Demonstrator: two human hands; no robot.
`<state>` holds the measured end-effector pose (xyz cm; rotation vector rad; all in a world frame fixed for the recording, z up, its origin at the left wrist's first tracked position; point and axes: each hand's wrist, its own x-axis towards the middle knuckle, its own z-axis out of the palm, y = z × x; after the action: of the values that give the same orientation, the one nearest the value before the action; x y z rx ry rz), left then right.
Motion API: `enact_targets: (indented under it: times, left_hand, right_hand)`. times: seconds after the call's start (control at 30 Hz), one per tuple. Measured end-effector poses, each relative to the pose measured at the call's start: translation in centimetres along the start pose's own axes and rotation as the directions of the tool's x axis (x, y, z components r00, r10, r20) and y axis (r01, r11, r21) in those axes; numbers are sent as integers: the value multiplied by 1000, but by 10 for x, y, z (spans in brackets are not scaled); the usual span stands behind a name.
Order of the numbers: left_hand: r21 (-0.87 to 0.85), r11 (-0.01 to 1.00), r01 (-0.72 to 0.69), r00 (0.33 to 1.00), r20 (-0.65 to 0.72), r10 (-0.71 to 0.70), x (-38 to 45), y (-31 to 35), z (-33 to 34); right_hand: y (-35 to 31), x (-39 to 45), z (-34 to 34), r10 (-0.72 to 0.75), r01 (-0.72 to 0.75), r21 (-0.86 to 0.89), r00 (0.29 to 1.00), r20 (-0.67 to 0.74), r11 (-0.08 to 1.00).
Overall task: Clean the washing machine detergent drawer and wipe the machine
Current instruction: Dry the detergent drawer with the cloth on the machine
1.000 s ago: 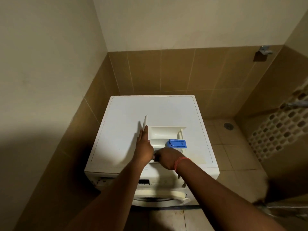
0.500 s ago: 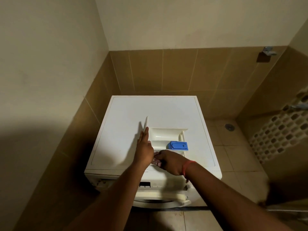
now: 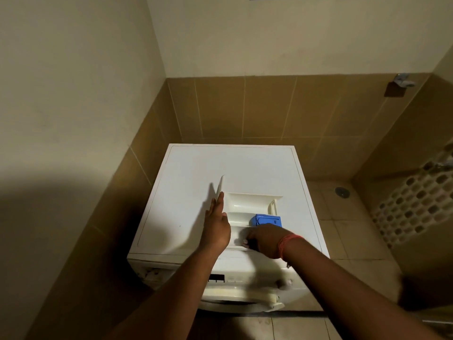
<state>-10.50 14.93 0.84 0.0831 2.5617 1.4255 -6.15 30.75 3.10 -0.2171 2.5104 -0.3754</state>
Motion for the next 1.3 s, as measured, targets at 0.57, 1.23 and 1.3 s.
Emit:
enact_targets:
  times: [0.57, 1.23, 1.3]
  left_hand:
    - [-150, 988, 25, 1000, 1, -25, 3, -1, 3]
    - [-97, 995, 30, 997, -69, -37, 2, -2, 4]
    - [-87, 996, 27, 996, -86, -35, 3, -2, 6]
  right_hand:
    - [13, 10, 18, -230, 149, -183, 772, -592, 972]
    - [94, -17, 6, -232, 94, -299, 852, -469, 950]
    - [94, -23, 14, -5, 30, 44, 878, -478, 999]
